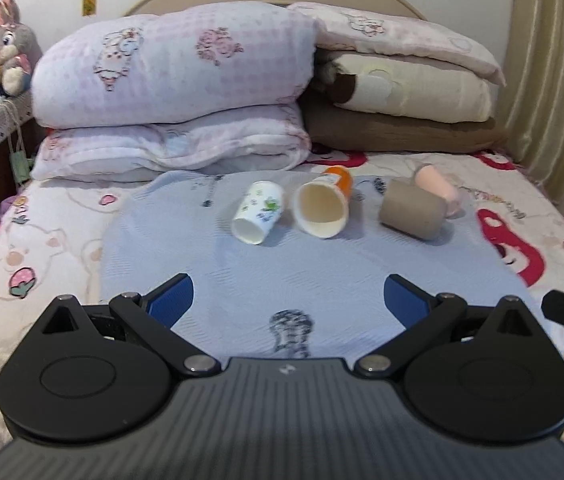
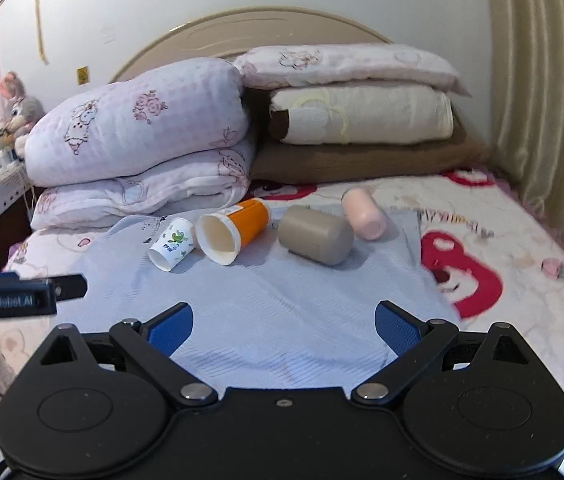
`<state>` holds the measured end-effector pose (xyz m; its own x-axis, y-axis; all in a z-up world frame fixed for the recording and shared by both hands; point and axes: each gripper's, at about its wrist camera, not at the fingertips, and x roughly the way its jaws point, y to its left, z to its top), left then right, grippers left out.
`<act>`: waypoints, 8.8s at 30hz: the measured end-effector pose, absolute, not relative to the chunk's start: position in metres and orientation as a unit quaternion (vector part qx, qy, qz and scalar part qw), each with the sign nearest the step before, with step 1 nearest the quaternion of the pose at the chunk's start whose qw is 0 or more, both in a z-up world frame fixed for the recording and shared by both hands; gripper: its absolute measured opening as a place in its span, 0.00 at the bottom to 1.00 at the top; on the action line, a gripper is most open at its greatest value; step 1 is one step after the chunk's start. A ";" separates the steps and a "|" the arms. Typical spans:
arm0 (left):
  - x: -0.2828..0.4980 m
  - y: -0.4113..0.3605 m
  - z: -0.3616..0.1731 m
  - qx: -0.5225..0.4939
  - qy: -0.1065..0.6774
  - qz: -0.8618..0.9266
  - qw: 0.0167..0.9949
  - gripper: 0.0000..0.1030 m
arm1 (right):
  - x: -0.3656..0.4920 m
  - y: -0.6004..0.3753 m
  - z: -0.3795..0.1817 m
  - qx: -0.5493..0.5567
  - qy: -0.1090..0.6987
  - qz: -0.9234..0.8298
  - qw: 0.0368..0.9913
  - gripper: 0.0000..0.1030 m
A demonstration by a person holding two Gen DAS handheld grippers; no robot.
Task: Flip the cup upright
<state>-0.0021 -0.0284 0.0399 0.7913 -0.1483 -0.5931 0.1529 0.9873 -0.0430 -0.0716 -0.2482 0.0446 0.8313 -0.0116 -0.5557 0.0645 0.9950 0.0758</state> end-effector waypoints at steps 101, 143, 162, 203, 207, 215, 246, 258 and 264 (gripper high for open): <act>0.153 -0.015 -0.079 -0.294 0.467 -0.138 0.822 0.94 | 0.141 -0.189 -0.050 -0.027 0.440 0.069 0.895 0.79; 0.166 -0.066 -0.066 -0.209 0.393 -0.244 0.862 0.63 | 0.153 -0.230 -0.045 0.006 0.445 0.198 0.874 0.80; 0.158 -0.082 -0.076 -0.122 0.316 -0.253 0.906 0.57 | 0.153 -0.218 -0.078 -0.097 0.258 0.166 0.947 0.80; 0.045 -0.035 0.092 -0.007 0.281 -0.221 0.934 0.62 | 0.004 -0.241 0.084 -0.009 0.273 0.088 0.958 0.89; 0.030 -0.021 0.100 -0.019 0.287 -0.202 0.936 0.62 | -0.018 -0.232 0.096 -0.009 0.261 0.077 0.962 0.89; 0.008 0.000 0.093 -0.022 0.283 -0.140 0.948 0.62 | -0.047 -0.226 0.094 -0.001 0.257 0.029 0.966 0.89; 0.003 0.008 0.050 -0.011 0.321 -0.103 0.942 0.93 | -0.064 -0.211 0.053 -0.022 0.264 -0.074 0.961 0.99; 0.007 0.002 0.037 0.000 0.343 -0.093 0.935 0.96 | -0.065 -0.213 0.052 -0.015 0.271 -0.082 0.959 0.99; 0.010 -0.002 0.032 0.015 0.351 -0.083 0.933 0.96 | -0.061 -0.211 0.049 -0.021 0.278 -0.087 0.957 0.99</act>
<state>0.0097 -0.0016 0.0321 0.7400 -0.1451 -0.6568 0.1658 0.9857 -0.0310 -0.0610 -0.2113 0.0492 0.8309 -0.1773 -0.5274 0.1541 0.9841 -0.0880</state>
